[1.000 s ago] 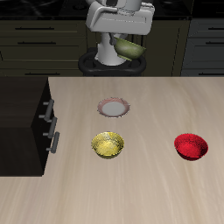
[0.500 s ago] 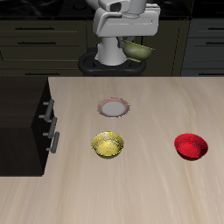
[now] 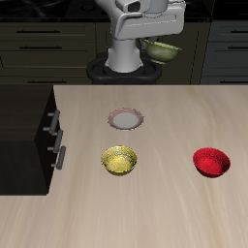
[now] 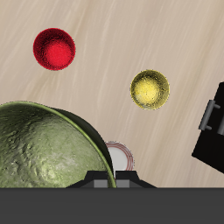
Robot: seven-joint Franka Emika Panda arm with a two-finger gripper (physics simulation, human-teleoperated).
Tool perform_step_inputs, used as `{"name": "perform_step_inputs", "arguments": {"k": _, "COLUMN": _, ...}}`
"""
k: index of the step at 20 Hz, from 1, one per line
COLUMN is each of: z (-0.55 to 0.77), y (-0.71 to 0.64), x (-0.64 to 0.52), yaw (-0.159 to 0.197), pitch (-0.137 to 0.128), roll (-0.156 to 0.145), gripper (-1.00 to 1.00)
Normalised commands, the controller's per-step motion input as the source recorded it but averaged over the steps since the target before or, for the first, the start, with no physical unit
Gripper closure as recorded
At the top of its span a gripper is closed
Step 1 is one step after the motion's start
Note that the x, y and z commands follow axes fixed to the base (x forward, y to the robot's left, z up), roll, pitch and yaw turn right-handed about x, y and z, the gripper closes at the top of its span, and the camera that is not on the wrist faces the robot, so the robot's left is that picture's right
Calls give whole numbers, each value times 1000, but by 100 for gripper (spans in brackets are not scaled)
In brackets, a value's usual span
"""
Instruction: Place the green bowl on top of the wooden cabinet
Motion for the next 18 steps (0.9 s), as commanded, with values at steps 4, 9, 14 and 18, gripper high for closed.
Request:
{"name": "perform_step_inputs", "arguments": {"k": 4, "z": 30, "y": 60, "x": 54, "yaw": -10, "pitch": -6, "roll": -7, "gripper": 100}}
{"name": "perform_step_inputs", "arguments": {"k": 9, "z": 49, "y": 26, "x": 157, "yaw": -6, "pitch": -15, "roll": -6, "gripper": 100}}
{"name": "perform_step_inputs", "arguments": {"k": 14, "z": 12, "y": 97, "x": 124, "yaw": -5, "pitch": -1, "roll": -3, "gripper": 100}}
{"name": "perform_step_inputs", "arguments": {"k": 18, "z": 17, "y": 155, "x": 170, "yaw": -40, "pitch": 1, "roll": -21, "gripper": 100}}
